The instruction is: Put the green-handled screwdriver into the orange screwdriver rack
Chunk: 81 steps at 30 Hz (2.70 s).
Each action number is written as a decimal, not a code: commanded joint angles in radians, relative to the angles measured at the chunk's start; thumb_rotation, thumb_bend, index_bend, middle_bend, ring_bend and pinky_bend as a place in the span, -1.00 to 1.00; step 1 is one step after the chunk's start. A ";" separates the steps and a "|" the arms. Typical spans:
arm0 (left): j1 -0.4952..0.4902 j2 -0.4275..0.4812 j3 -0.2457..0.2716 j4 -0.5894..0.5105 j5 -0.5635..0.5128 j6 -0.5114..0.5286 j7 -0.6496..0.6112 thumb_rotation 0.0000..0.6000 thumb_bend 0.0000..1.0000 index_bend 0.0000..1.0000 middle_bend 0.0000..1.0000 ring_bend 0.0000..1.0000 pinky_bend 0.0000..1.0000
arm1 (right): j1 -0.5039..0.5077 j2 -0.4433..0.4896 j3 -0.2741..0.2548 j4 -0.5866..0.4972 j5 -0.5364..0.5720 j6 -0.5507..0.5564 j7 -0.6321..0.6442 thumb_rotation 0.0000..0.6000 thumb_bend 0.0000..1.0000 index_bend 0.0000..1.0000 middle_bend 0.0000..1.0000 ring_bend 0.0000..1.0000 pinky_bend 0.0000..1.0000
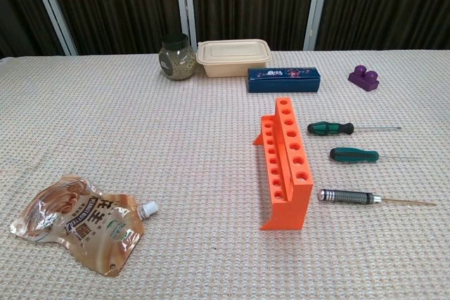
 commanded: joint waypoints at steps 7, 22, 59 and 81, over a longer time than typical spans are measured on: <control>-0.041 -0.030 -0.036 -0.007 -0.054 -0.047 0.034 1.00 -0.62 -0.62 -0.93 -1.00 -1.00 | 0.017 -0.004 0.027 -0.018 0.030 -0.013 -0.004 1.00 -0.83 -0.64 -0.86 -1.00 -1.00; -0.041 -0.002 -0.045 -0.019 -0.014 -0.006 0.002 1.00 -0.62 -0.62 -0.93 -1.00 -1.00 | 0.035 0.005 0.031 -0.045 -0.024 0.001 -0.031 1.00 -0.72 -0.54 -0.80 -1.00 -1.00; -0.143 0.067 -0.110 -0.026 -0.061 -0.093 -0.007 1.00 -0.62 -0.60 -0.93 -1.00 -1.00 | 0.488 -0.315 0.201 -0.071 0.419 -0.494 -0.622 1.00 -0.38 -0.30 -0.75 -1.00 -1.00; -0.174 0.064 -0.116 -0.033 -0.089 -0.124 0.014 1.00 -0.62 -0.60 -0.95 -1.00 -1.00 | 0.694 -0.471 0.171 0.067 0.707 -0.562 -0.943 1.00 -0.31 -0.26 -0.75 -1.00 -1.00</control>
